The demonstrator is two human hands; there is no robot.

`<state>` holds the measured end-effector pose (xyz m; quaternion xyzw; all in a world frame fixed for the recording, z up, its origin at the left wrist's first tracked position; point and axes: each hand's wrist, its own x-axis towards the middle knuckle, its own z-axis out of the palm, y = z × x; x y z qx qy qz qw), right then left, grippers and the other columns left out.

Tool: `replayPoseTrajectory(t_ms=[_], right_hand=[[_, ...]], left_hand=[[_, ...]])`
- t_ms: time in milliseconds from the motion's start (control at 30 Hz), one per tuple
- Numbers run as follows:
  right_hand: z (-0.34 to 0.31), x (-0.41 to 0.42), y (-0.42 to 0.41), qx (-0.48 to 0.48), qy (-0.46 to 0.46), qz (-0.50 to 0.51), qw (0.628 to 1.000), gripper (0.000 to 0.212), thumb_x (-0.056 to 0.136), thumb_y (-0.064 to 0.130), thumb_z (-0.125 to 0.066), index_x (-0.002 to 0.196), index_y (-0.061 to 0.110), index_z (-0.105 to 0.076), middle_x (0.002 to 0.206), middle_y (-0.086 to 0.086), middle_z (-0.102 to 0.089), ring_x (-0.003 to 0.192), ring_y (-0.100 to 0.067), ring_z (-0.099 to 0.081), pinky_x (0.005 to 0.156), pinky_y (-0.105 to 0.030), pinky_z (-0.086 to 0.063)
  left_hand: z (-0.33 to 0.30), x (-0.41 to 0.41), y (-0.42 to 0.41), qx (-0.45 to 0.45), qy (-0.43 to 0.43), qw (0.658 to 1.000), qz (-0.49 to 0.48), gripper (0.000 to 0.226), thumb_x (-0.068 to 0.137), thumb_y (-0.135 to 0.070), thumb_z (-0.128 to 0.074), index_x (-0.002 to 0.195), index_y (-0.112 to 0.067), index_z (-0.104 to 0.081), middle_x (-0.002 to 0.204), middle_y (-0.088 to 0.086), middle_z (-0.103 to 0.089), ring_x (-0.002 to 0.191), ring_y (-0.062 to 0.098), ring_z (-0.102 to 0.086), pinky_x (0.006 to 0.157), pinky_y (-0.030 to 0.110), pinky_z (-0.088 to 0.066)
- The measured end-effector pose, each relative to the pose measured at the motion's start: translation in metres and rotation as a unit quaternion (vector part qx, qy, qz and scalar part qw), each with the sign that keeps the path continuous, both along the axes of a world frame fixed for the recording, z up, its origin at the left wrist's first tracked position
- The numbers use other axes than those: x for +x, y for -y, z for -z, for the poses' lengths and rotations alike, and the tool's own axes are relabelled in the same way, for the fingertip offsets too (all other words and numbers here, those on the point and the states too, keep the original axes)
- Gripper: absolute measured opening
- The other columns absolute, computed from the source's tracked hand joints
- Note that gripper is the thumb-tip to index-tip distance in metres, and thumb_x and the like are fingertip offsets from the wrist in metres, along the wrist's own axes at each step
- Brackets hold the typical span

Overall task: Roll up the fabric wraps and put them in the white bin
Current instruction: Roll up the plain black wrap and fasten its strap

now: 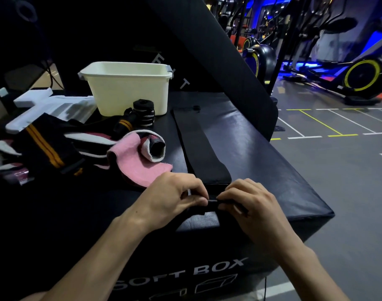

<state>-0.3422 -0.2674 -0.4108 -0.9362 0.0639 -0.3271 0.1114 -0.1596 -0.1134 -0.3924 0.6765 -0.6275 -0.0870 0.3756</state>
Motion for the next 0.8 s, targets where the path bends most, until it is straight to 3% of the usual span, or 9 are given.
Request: replayPoseTrajectory(t_ms=[167, 267, 400, 567, 700, 800], right_hand=[[-0.007, -0.001, -0.001, -0.022, -0.026, 0.011, 0.999, 0.018, 0.091, 0.040, -0.057, 0.093, 0.029, -0.072, 0.092, 0.017, -0.065, 0.083, -0.007, -0.059, 0.070, -0.032, -0.048], [-0.012, -0.003, -0.003, -0.003, -0.029, 0.013, 0.999, 0.017, 0.088, 0.042, -0.059, 0.093, 0.032, -0.071, 0.090, 0.022, -0.064, 0.082, 0.001, -0.055, 0.071, -0.025, -0.045], [-0.012, -0.007, -0.006, 0.062, -0.026, 0.038, 0.997, 0.017, 0.084, 0.035, -0.075, 0.098, 0.035, -0.064, 0.081, 0.029, -0.056, 0.083, 0.019, -0.046, 0.074, -0.015, -0.035], [-0.010, -0.003, -0.007, 0.043, -0.028, 0.052, 0.997, 0.008, 0.087, 0.043, -0.064, 0.089, 0.035, -0.063, 0.084, 0.023, -0.062, 0.079, 0.012, -0.040, 0.075, -0.021, -0.039], [-0.012, 0.001, -0.001, 0.073, -0.063, 0.039, 0.995, 0.014, 0.089, 0.050, -0.057, 0.091, 0.037, -0.061, 0.077, 0.030, -0.054, 0.081, 0.003, -0.048, 0.078, -0.027, -0.040], [-0.014, 0.003, 0.003, 0.080, -0.072, 0.027, 0.994, 0.015, 0.091, 0.051, -0.057, 0.092, 0.037, -0.061, 0.075, 0.027, -0.055, 0.080, -0.002, -0.050, 0.069, -0.027, -0.037]], left_hand=[[-0.001, -0.002, -0.005, 0.001, 0.043, 0.999, -0.007, 0.019, 0.083, -0.048, -0.078, 0.093, -0.033, -0.073, 0.089, -0.018, -0.067, 0.077, 0.011, -0.065, 0.069, 0.029, -0.052], [-0.003, -0.009, -0.007, -0.004, 0.060, 0.998, -0.022, 0.017, 0.086, -0.050, -0.075, 0.090, -0.033, -0.073, 0.083, -0.021, -0.065, 0.072, 0.007, -0.062, 0.064, 0.024, -0.048], [-0.007, -0.016, -0.010, 0.032, 0.021, 0.998, -0.059, 0.012, 0.091, -0.045, -0.073, 0.088, -0.034, -0.075, 0.082, -0.022, -0.070, 0.071, 0.007, -0.064, 0.065, 0.027, -0.049], [-0.017, -0.023, -0.006, 0.099, -0.031, 0.989, -0.103, 0.016, 0.092, -0.045, -0.071, 0.082, -0.032, -0.074, 0.072, -0.020, -0.070, 0.068, 0.002, -0.064, 0.069, 0.030, -0.054], [-0.022, -0.032, -0.011, 0.073, 0.121, 0.974, -0.175, 0.030, 0.087, -0.064, -0.064, 0.083, -0.034, -0.069, 0.076, -0.021, -0.067, 0.077, 0.000, -0.061, 0.076, 0.029, -0.052], [-0.021, -0.034, -0.011, 0.019, 0.178, 0.972, -0.153, 0.031, 0.080, -0.065, -0.066, 0.090, -0.036, -0.066, 0.089, -0.019, -0.062, 0.085, 0.003, -0.057, 0.067, 0.032, -0.050]])
